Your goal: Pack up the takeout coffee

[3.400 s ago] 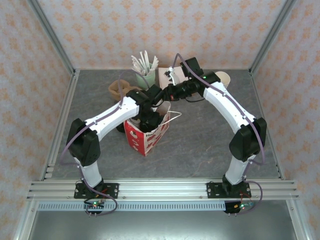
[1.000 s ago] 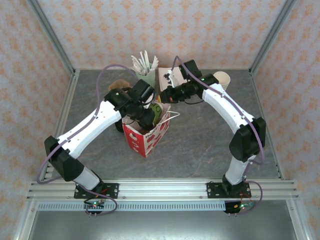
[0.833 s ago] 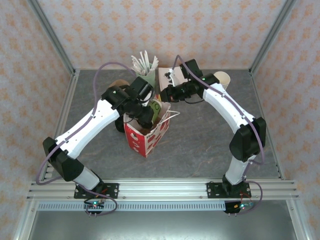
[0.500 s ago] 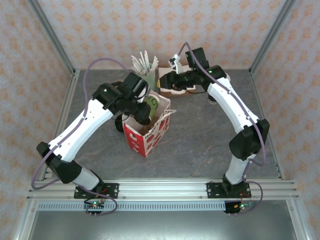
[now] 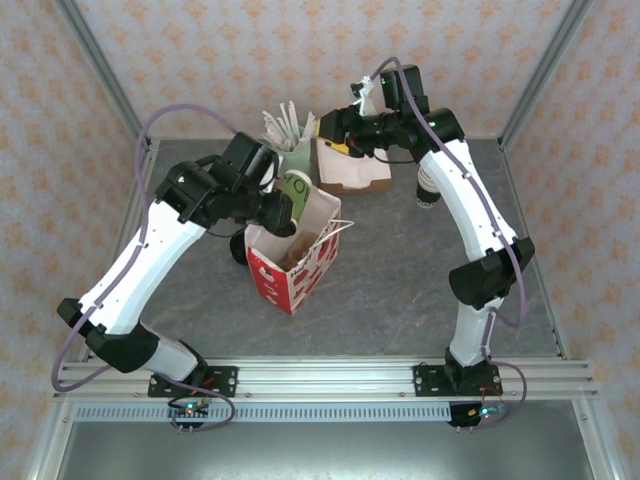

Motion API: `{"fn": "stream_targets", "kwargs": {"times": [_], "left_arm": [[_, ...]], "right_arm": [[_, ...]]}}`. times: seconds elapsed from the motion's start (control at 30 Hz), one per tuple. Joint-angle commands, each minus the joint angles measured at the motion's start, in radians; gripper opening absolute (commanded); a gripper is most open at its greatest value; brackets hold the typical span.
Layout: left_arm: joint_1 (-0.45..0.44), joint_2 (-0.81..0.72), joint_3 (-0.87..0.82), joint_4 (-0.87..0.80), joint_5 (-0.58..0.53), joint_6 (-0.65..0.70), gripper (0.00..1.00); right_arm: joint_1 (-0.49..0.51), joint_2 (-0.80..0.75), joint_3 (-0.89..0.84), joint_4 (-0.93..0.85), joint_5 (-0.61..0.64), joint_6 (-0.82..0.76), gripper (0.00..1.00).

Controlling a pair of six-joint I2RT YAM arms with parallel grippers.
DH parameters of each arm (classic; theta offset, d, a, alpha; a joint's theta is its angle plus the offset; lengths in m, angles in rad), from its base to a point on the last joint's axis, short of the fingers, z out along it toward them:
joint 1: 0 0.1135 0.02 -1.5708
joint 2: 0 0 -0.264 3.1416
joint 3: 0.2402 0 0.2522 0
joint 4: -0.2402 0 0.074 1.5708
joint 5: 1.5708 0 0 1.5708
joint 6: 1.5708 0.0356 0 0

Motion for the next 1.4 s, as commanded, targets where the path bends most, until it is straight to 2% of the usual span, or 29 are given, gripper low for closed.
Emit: {"fn": "stream_targets", "kwargs": {"times": [0.0, 0.17, 0.33, 0.47, 0.53, 0.7, 0.87, 1.07, 1.37], "left_arm": [[0.007, -0.018, 0.076, 0.0, 0.0, -0.031, 0.15], [0.005, -0.006, 0.138, 0.052, 0.007, -0.055, 0.16], [-0.018, 0.032, 0.166, 0.141, 0.009, -0.09, 0.16], [-0.033, 0.093, 0.225, 0.179, -0.005, -0.094, 0.16], [-0.049, 0.123, 0.259, 0.198, -0.006, -0.091, 0.16], [-0.092, 0.183, 0.309, 0.22, -0.016, -0.084, 0.16], [-0.103, 0.211, 0.33, 0.261, -0.015, -0.094, 0.16], [-0.112, 0.237, 0.354, 0.278, -0.006, -0.101, 0.17], [-0.13, 0.291, 0.395, 0.304, 0.027, -0.115, 0.17]], "right_arm": [[-0.005, -0.041, 0.019, -0.009, 0.009, 0.083, 0.52], [-0.006, -0.082, -0.003, -0.015, 0.01, 0.147, 0.59], [-0.005, -0.156, -0.053, 0.058, 0.008, 0.215, 0.74], [-0.006, -0.181, -0.075, 0.069, 0.009, 0.257, 0.77], [-0.006, -0.182, -0.071, 0.07, 0.013, 0.283, 0.82], [-0.006, -0.181, -0.048, 0.05, 0.023, 0.297, 0.88], [-0.006, -0.221, -0.076, -0.073, 0.11, 0.215, 0.9], [-0.008, -0.249, -0.12, -0.14, 0.215, 0.203, 0.99], [-0.004, -0.25, -0.182, -0.004, 0.166, 0.255, 0.99]]}}
